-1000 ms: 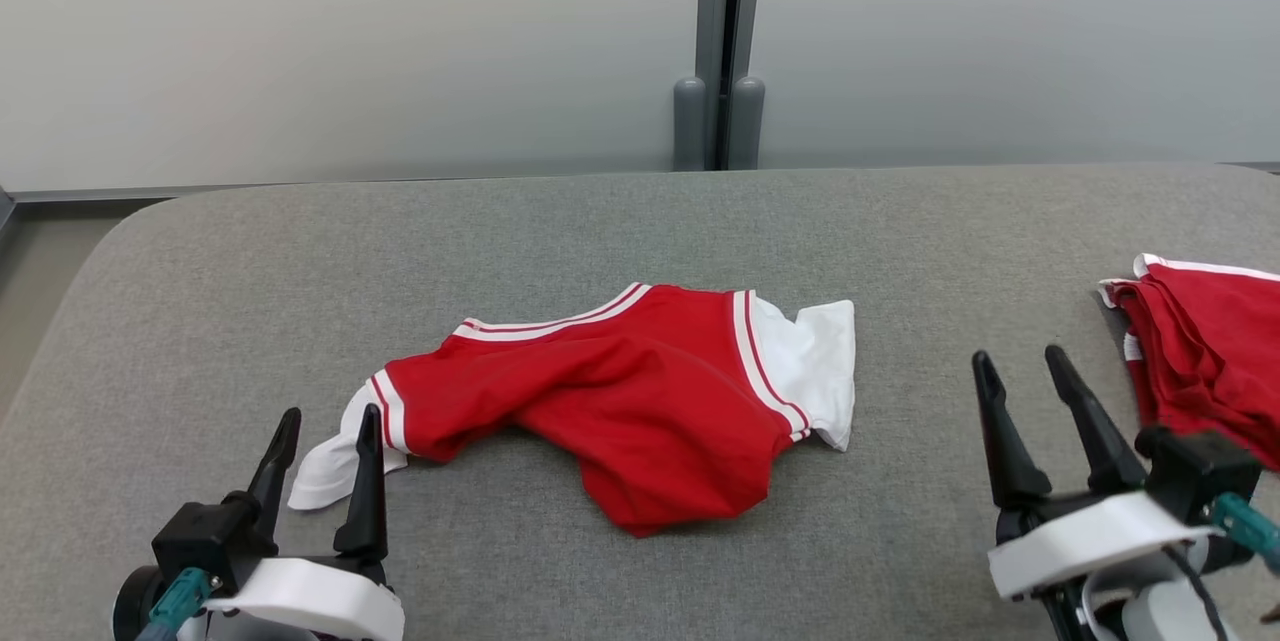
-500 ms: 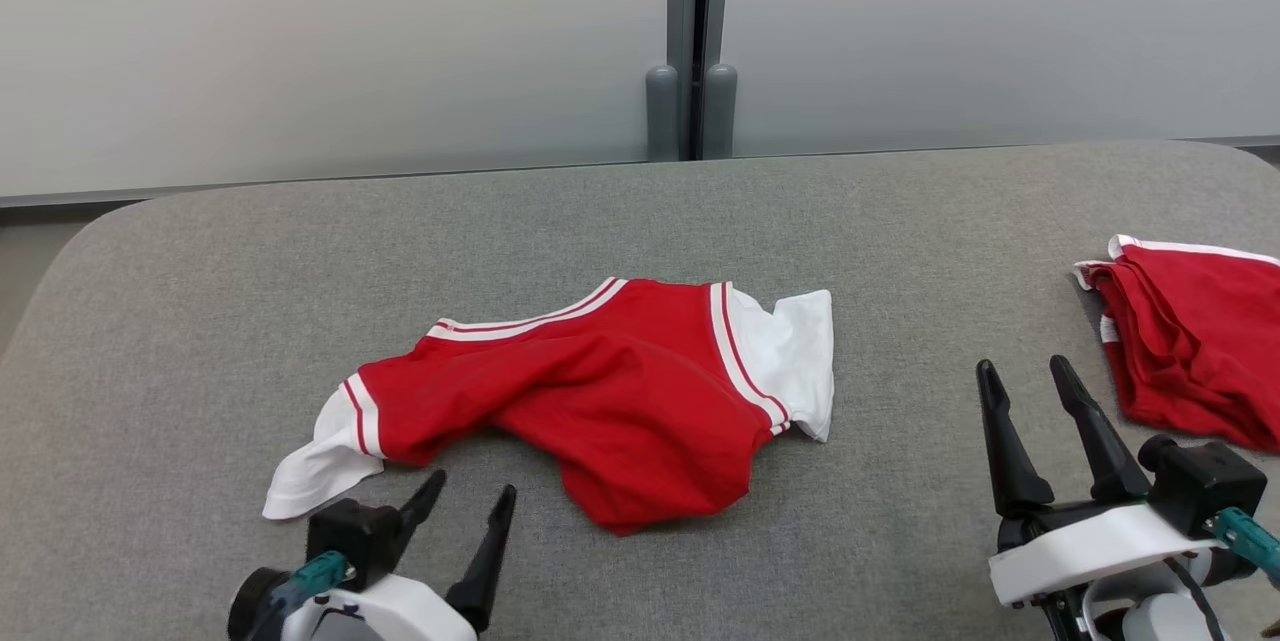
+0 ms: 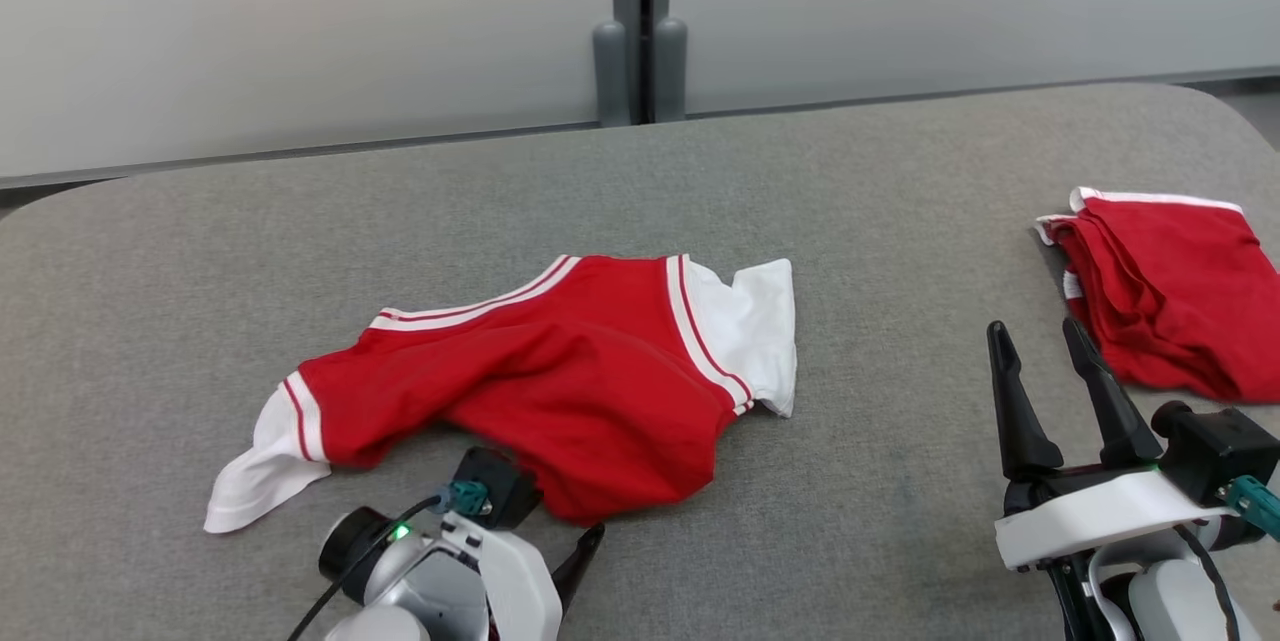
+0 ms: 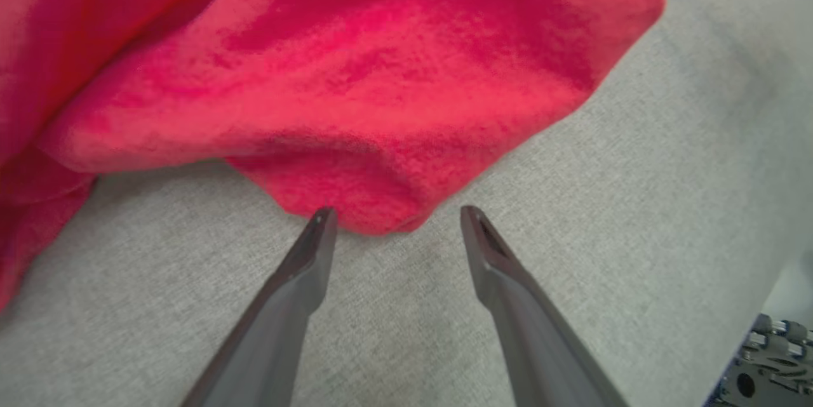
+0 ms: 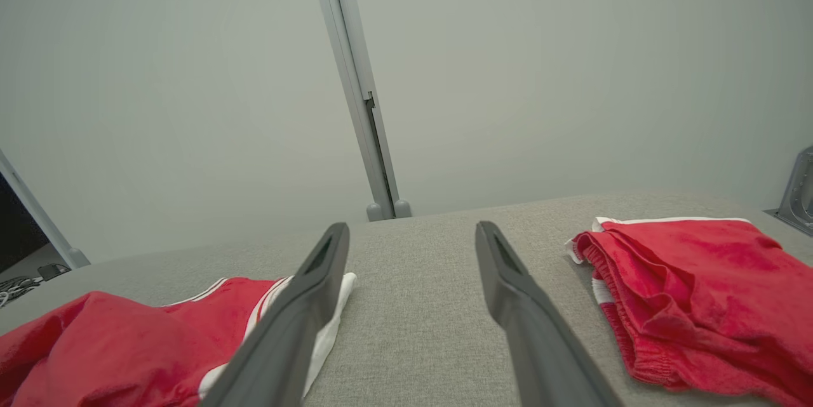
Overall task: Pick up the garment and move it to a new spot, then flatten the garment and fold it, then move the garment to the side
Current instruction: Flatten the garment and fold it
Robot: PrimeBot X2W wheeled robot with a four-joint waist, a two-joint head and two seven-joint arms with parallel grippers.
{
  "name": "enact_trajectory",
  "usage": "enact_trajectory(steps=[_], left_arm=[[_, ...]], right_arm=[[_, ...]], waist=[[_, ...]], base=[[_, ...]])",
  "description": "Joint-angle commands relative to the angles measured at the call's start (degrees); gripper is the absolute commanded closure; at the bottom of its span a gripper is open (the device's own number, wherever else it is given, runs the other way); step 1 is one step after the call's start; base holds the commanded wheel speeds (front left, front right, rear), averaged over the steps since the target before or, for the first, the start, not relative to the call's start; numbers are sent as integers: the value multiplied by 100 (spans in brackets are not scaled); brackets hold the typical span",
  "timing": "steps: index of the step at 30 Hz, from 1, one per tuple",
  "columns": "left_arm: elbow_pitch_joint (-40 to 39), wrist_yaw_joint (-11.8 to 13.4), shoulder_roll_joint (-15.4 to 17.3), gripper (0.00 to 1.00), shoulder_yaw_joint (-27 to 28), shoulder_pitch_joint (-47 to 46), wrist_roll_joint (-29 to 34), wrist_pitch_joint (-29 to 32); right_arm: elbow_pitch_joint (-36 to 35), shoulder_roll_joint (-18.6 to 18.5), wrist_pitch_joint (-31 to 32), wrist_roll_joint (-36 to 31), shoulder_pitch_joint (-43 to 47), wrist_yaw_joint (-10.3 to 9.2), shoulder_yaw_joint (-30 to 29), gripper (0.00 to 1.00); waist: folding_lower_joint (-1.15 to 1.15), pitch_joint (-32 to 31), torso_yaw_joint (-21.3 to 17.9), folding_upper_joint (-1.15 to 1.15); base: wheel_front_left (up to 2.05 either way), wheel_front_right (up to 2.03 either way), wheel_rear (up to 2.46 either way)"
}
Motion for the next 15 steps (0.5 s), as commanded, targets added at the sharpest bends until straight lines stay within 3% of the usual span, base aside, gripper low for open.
enact_trajectory(steps=[1,2,3,4,5,9,15], left_arm=[[85,-12,43,0,-45,-202,107,-50],[166,-19,31,1,-73,-250,70,-50],[228,-26,19,16,-92,-286,45,-76],[254,-27,21,53,-99,-339,34,-122],[263,-31,24,100,-99,-389,0,-160],[58,-47,117,100,-188,-494,-193,-140],[-872,-56,270,100,-55,-796,-737,51]], right_arm=[[11,-24,-25,-13,-69,1,-19,0],[14,-23,-25,-10,-83,1,-18,0],[12,-20,-25,-6,-101,1,-34,0],[9,-16,-25,-7,-113,1,-53,0],[1,-11,-24,-11,-118,1,-66,0],[2,6,-25,-32,-77,1,-118,0],[-4,39,-25,-44,-81,1,-165,0]], waist=[[0,117,-126,0],[0,151,-171,0],[0,179,-212,0],[0,201,-247,0],[0,218,-278,0],[0,228,-359,0],[0,252,-440,0]], base=[[0,0,0],[0,0,0],[0,0,0],[0,0,0],[0,0,0],[0,0,0],[0,0,0]])
